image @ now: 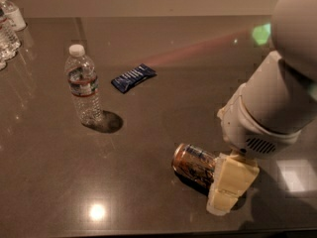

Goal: Pick orange can

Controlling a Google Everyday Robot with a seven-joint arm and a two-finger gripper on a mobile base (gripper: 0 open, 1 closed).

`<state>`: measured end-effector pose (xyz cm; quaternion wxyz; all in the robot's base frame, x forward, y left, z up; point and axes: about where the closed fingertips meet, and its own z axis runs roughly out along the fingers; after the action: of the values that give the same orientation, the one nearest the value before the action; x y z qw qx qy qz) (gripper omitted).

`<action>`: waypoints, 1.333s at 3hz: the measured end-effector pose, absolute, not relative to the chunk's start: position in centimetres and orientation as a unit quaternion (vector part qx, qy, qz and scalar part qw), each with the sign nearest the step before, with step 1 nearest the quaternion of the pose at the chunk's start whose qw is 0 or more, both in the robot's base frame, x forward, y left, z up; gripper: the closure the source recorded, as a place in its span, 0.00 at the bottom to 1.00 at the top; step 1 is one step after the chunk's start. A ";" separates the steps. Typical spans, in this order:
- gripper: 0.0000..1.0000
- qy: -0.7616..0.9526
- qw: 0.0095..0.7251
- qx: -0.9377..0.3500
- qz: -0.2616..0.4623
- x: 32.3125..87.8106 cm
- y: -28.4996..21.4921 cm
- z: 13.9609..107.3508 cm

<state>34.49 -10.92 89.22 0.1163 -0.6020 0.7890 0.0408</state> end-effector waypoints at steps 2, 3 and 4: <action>0.00 0.789 0.117 -0.601 0.039 34.1 -9.6 87.1; 0.00 0.791 0.113 -0.600 0.041 34.3 -9.3 86.2; 0.00 0.793 0.112 -0.598 0.042 34.7 -9.1 85.6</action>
Offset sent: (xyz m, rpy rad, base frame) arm -0.0036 0.0151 -0.0400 -0.0004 0.0196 -0.0119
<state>34.69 -9.15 85.62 0.1116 -0.5977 0.7928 0.0418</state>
